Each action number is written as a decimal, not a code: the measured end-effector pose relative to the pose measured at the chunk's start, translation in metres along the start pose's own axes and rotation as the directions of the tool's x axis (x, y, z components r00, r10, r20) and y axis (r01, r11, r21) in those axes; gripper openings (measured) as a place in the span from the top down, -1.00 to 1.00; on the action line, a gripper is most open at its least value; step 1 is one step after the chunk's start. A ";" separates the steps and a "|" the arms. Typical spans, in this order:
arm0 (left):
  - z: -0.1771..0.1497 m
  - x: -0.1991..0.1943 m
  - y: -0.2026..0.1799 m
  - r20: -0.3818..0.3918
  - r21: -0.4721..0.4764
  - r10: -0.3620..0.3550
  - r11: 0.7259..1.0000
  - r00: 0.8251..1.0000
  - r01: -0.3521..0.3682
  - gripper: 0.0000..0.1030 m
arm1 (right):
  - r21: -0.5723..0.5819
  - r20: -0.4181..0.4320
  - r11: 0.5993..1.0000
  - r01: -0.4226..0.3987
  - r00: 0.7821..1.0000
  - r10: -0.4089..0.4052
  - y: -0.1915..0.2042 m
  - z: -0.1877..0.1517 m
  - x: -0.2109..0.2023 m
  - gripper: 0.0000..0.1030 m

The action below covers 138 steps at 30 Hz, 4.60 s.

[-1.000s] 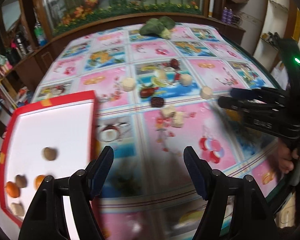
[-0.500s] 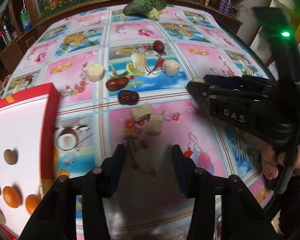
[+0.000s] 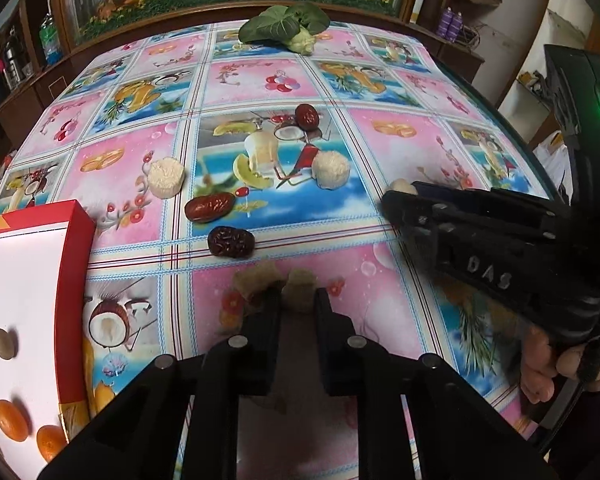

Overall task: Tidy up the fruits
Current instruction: 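Grasp a round pale yam chunk with the right tool while the left tool grasps another chunk, then carry both yam chunks over the tray and open both tools, then swing both open tools back over the table toward the remaining pieces, then grasp a round pale chunk with the right tool while the left tool grasps a square chunk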

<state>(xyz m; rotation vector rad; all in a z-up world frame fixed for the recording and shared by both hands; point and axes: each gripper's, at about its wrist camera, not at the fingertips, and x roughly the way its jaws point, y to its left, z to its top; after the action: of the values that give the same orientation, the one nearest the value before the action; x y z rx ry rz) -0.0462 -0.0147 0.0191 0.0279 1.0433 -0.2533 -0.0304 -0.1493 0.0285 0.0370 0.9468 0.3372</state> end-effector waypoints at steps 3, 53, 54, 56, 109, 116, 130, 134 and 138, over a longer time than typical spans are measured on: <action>-0.001 -0.002 0.000 0.012 -0.003 0.000 1.000 1.000 0.000 0.72 | 0.035 0.036 0.999 0.001 0.999 -0.003 -0.007 0.003 -0.006 0.47; -0.046 -0.085 0.278 -0.011 -0.382 0.336 0.869 0.942 -0.315 0.72 | -0.177 -0.140 0.944 -0.279 0.956 0.257 0.282 0.046 0.085 0.46; -0.045 -0.083 0.278 -0.016 -0.377 0.335 0.871 0.942 -0.316 0.72 | -0.179 -0.153 0.945 -0.273 0.957 0.248 0.282 0.046 0.087 0.46; -0.045 -0.080 0.278 -0.026 -0.372 0.334 0.872 0.942 -0.319 0.72 | -0.185 -0.170 0.947 -0.264 0.957 0.233 0.284 0.045 0.090 0.46; -0.007 -0.028 0.025 0.001 -0.078 0.113 0.991 0.994 -0.113 -0.47 | 0.187 -0.039 0.955 -0.230 0.970 0.242 -0.015 0.058 0.010 -0.19; 0.001 -0.017 0.013 0.008 -0.053 0.093 0.994 0.996 -0.092 -0.47 | 0.162 -0.087 0.962 -0.219 0.968 0.235 -0.005 0.053 0.022 -0.19; 0.003 -0.001 0.015 0.016 -0.040 0.080 0.996 0.997 -0.079 -0.09 | 0.016 -0.099 0.996 -0.086 0.991 0.087 0.021 0.046 0.034 -0.14; 0.004 -0.001 0.016 0.032 -0.035 0.083 0.996 0.996 -0.081 0.19 | -0.059 -0.082 0.998 -0.001 0.997 -0.004 0.030 0.043 0.036 0.10; 0.004 0.000 0.016 0.043 -0.025 0.093 0.995 0.995 -0.092 0.35 | -0.105 -0.069 0.993 0.047 0.996 -0.054 0.035 0.042 0.037 0.20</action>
<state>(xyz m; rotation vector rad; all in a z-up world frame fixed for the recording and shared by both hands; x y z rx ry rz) -0.0396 0.0005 0.0194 0.0497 0.9983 -0.1576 0.0132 -0.1000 0.0305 -0.0938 0.9980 0.3419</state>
